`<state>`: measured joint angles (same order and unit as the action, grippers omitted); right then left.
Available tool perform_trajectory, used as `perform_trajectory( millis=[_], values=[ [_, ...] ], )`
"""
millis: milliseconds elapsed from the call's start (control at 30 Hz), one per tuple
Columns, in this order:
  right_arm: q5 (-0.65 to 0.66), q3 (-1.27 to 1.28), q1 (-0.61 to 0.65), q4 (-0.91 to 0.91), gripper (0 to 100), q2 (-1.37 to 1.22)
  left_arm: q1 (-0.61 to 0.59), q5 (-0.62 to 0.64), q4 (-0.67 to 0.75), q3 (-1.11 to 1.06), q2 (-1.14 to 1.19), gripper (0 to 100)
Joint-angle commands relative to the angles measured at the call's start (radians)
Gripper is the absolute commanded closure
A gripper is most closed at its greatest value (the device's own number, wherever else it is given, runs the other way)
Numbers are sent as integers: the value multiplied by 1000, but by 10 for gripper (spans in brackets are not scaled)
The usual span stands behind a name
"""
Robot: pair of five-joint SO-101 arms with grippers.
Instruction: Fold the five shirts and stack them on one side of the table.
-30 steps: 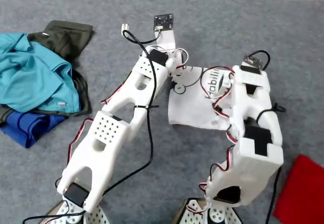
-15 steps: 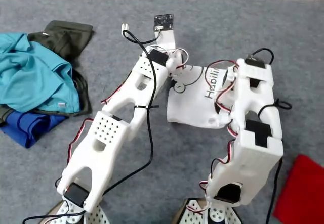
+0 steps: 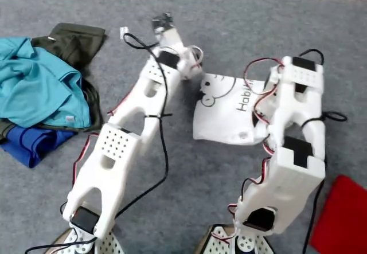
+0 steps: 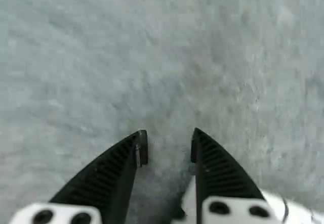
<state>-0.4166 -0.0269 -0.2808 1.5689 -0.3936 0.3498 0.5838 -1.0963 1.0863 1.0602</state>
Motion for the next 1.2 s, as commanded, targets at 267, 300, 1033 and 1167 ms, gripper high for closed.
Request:
perform_trajectory(
  millis=[267,300,1033,1167],
  values=[
    [244,-99,-349,178,995,197,-84,-247,-506,585,-18,831],
    [272,-99,-389,193,995,214,-86,-290,-540,591,-24,833],
    [930,-105,-1267,-21,995,260,-434,-582,-667,-78,-774,943],
    [965,-99,-1336,-87,995,252,-497,-669,-664,-368,-1003,945]
  ],
)
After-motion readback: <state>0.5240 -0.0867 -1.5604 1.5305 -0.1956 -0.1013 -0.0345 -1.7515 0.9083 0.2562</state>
